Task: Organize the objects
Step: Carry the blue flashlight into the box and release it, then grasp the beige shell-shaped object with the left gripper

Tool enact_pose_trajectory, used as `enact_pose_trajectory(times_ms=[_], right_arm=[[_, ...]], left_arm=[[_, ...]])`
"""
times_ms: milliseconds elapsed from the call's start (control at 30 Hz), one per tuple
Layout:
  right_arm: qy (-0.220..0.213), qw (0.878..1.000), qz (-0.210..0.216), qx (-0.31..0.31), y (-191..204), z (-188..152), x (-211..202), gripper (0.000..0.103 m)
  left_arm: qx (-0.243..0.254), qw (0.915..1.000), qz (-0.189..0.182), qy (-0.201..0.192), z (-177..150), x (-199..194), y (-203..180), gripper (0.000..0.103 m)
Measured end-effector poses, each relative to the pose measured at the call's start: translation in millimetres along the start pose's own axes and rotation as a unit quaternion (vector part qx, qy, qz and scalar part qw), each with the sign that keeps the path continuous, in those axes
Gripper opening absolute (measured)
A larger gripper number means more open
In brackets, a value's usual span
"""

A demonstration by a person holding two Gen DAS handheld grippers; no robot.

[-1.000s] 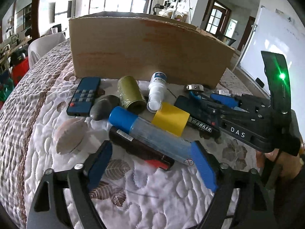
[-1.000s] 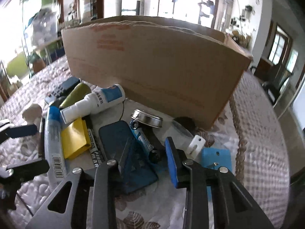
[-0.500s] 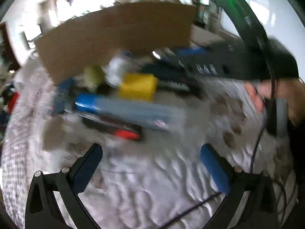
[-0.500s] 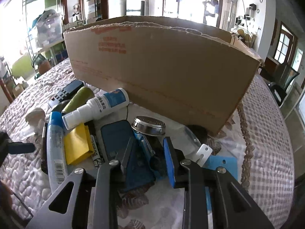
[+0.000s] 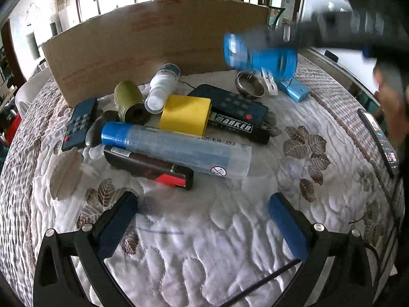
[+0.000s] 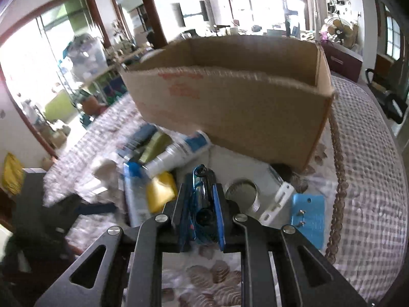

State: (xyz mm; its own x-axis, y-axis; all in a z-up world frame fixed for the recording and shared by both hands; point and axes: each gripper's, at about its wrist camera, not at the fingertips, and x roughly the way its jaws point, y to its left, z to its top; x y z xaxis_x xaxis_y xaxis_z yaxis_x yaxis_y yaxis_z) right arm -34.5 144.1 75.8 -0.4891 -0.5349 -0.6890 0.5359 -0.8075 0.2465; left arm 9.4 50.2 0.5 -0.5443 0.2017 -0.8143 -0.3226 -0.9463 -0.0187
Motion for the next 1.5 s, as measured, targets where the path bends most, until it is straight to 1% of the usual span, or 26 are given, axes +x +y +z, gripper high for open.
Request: enact_pose_trajectory(times_ms=[67,133,167,233,300,367,400,467,500,533,567,600,700,767,833,933,1033,1067,1167,1233,1300,1333,1400,1433,1467,1500], right_arm=[[-0.032,0.999,0.005,-0.008,4,21,-16,0.103],[-0.072,0.997,-0.016,-0.017,6,52,-30,0.103],[-0.084,0.996,-0.027,-0.018,4,69,-31,0.103],[-0.089,0.994,-0.056,-0.019,0,97,-25,0.103],[-0.079,0.990,-0.117,-0.022,-6,124,0,0.103],[-0.052,0.986,-0.159,-0.010,-18,140,31,0.103],[-0.037,0.985,-0.169,0.003,-26,144,48,0.103],[-0.016,0.985,-0.166,0.037,-43,146,74,0.103],[-0.012,0.985,-0.165,0.055,-53,146,82,0.103],[-0.012,0.983,-0.169,0.070,-58,145,86,0.103],[-0.014,0.982,-0.173,0.081,-63,144,88,0.103],[-0.022,0.981,-0.173,0.083,-64,141,87,0.103],[-0.050,0.980,-0.180,0.067,-56,136,70,0.103],[-0.083,0.979,-0.179,0.053,-45,129,47,0.103],[-0.110,0.979,-0.168,0.044,-33,118,26,0.103],[-0.126,0.981,-0.144,0.039,-16,96,-2,0.103],[-0.113,0.984,-0.129,0.037,1,58,-16,0.103],[-0.107,0.986,-0.127,0.034,5,47,-17,0.103],[-0.084,0.989,-0.121,0.032,15,6,-15,0.103],[-0.073,0.989,-0.121,0.033,19,-15,-13,0.103],[-0.062,0.990,-0.123,0.039,21,-37,-8,0.103],[-0.053,0.990,-0.124,0.040,22,-45,-4,0.103],[-0.039,0.990,-0.128,0.037,25,-61,4,0.103],[-0.030,0.991,-0.130,0.032,27,-67,8,0.103],[-0.024,0.991,-0.131,0.027,30,-72,11,0.103],[-0.020,0.991,-0.130,0.024,30,-74,14,0.103]], left_arm=[[0.000,1.0000,0.000,0.000,1,1,1,0.103],[0.000,1.0000,0.000,0.000,-1,0,0,0.103],[0.000,1.0000,0.000,0.000,0,0,1,0.103],[0.000,1.0000,0.000,0.000,-1,0,0,0.103],[0.000,1.0000,0.000,0.000,-1,0,0,0.103],[-0.002,1.0000,0.000,-0.001,2,1,3,0.103],[-0.003,1.0000,0.000,-0.001,1,1,3,0.103],[-0.005,1.0000,-0.001,-0.003,2,2,5,0.103],[-0.008,1.0000,-0.003,-0.004,3,2,8,0.103],[-0.011,0.9999,-0.005,-0.005,-1,-1,0,0.103],[-0.022,0.9996,-0.014,-0.007,1,-3,5,0.103],[-0.030,0.9993,-0.020,-0.008,3,-5,6,0.103],[-0.075,0.9954,-0.053,-0.029,5,-16,27,0.103],[-0.109,0.9905,-0.068,-0.049,7,-25,42,0.103],[-0.132,0.9868,-0.070,-0.063,6,-31,53,0.103],[-0.182,0.9775,-0.064,-0.086,3,-41,80,0.102],[-0.242,0.9629,-0.069,-0.099,1,-40,102,0.101],[-0.264,0.9564,-0.073,-0.102,-3,-41,112,0.100],[-0.306,0.9417,-0.078,-0.116,-13,-49,133,0.097],[-0.315,0.9369,-0.077,-0.130,-16,-55,140,0.096],[-0.319,0.9343,-0.066,-0.145,-19,-62,145,0.092],[-0.320,0.9344,-0.051,-0.149,-21,-65,148,0.088],[-0.313,0.9391,0.012,-0.141,-23,-65,151,0.084],[-0.309,0.9411,0.027,-0.134,-22,-62,150,0.082],[-0.301,0.9452,0.037,-0.121,-21,-57,149,0.078],[-0.294,0.9493,0.032,-0.107,-19,-51,148,0.074]])
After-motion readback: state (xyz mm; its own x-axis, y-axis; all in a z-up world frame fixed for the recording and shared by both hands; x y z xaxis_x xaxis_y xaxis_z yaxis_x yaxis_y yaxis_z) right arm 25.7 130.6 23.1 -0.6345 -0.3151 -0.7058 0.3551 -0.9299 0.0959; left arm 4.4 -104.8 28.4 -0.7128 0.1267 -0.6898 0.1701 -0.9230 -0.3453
